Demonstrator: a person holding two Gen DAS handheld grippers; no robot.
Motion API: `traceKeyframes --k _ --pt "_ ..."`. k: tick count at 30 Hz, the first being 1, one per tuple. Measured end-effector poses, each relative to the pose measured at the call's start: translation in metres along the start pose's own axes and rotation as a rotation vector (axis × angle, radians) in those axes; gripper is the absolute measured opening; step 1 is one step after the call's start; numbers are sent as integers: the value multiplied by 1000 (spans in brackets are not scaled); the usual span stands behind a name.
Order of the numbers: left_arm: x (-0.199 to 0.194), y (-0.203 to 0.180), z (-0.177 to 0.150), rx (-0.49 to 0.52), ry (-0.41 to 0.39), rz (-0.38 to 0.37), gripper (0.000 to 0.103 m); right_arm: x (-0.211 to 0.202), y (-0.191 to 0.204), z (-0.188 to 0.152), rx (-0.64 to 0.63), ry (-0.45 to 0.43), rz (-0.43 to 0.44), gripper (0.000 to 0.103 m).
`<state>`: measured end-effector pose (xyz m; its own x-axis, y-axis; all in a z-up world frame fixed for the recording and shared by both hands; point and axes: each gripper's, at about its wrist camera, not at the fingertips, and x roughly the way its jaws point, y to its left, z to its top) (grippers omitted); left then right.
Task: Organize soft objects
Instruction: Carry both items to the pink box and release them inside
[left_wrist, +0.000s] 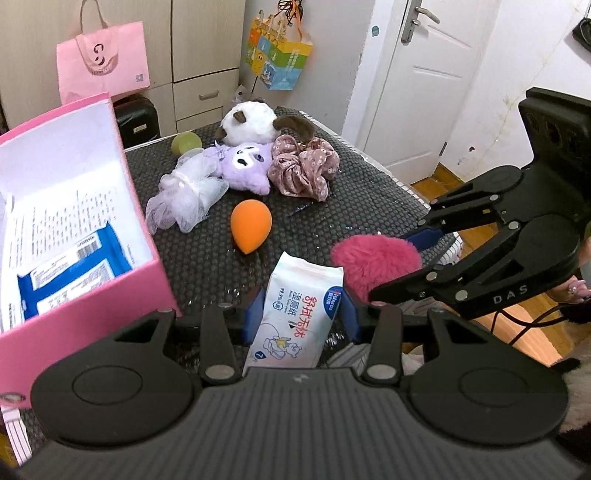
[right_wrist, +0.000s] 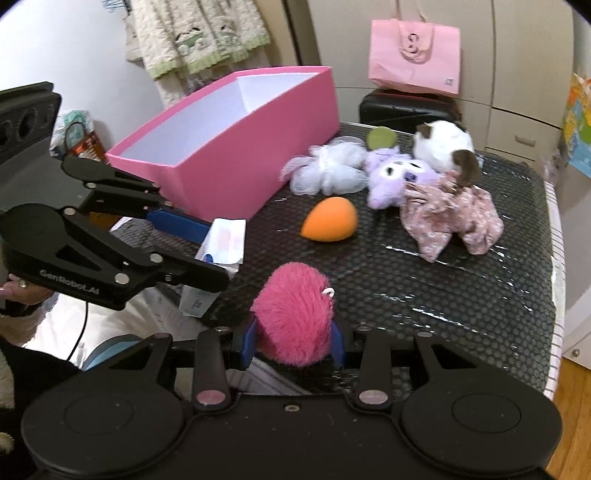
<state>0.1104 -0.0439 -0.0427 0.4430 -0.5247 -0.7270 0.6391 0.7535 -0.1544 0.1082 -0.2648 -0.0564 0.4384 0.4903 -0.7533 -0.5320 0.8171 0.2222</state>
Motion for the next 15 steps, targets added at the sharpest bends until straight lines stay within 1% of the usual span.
traceKeyframes --k 8,11,15 --pt "-28 6 -11 -47 -5 3 42 -6 26 5 -51 28 56 44" --pt "-38 9 -14 -63 -15 33 42 -6 38 9 -75 43 85 44" --pt "-56 13 -17 -86 -41 72 42 -9 54 16 -110 28 110 44"
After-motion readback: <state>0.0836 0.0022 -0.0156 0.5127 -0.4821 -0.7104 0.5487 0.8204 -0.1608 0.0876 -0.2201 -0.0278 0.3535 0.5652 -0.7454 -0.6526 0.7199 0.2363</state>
